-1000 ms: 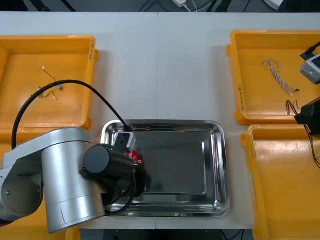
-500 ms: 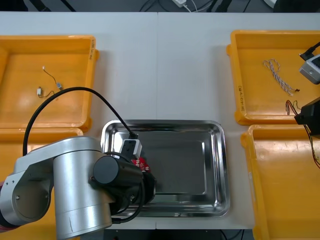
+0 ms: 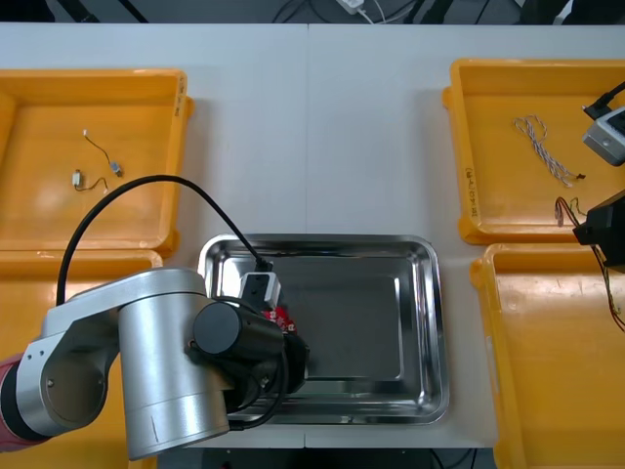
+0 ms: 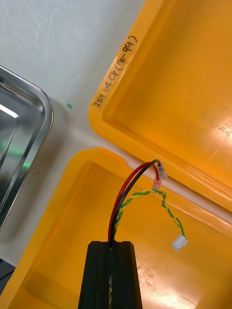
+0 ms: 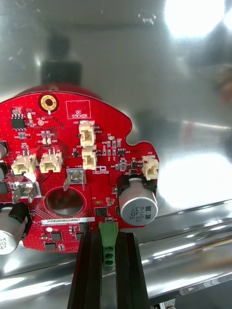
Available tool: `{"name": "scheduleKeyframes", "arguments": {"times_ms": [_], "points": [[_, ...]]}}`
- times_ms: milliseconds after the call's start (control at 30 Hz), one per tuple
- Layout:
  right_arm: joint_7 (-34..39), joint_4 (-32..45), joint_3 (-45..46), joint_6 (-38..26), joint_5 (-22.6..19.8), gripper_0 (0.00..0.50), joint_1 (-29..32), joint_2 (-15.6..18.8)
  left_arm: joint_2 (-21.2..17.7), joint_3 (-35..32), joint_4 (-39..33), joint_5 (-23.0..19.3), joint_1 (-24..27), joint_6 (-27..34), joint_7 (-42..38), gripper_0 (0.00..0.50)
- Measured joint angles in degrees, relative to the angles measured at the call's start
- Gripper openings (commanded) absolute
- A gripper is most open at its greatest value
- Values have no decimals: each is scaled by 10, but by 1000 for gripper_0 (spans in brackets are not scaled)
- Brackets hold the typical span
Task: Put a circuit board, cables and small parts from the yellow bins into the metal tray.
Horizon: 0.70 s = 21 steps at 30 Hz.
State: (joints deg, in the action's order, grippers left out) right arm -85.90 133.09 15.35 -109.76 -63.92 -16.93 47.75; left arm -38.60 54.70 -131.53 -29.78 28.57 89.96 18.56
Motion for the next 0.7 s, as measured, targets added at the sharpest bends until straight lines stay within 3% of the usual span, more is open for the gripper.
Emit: {"name": "scheduleKeyframes", "arguments": {"times_ms": [33, 67, 100, 133, 200, 267, 400, 700], "points": [[0, 0, 0, 0, 0, 0, 0, 0, 0, 0, 0, 0, 0, -1, 0, 7], [0, 0, 0, 0, 0, 0, 0, 0, 0, 1, 0, 0, 0, -1, 0, 47], [0, 0, 0, 0, 0, 0, 0, 0, 0, 1, 0, 1, 0, -2, 0, 131], [0, 0, 0, 0, 0, 0, 0, 0, 0, 2, 0, 1, 0, -2, 0, 169], [0, 0, 0, 0, 0, 0, 0, 0, 0, 2, 1, 2, 0, -4, 0, 363], [0, 0, 0, 0, 0, 0, 0, 0, 0, 2, 1, 3, 0, -5, 0, 440], [0, 0, 0, 0, -2, 0, 0, 0, 0, 2, 1, 7, 0, -9, -1, 500], [0, 0, 0, 0, -8, 0, 0, 0, 0, 2, 1, 9, 0, -19, -2, 500]]}}
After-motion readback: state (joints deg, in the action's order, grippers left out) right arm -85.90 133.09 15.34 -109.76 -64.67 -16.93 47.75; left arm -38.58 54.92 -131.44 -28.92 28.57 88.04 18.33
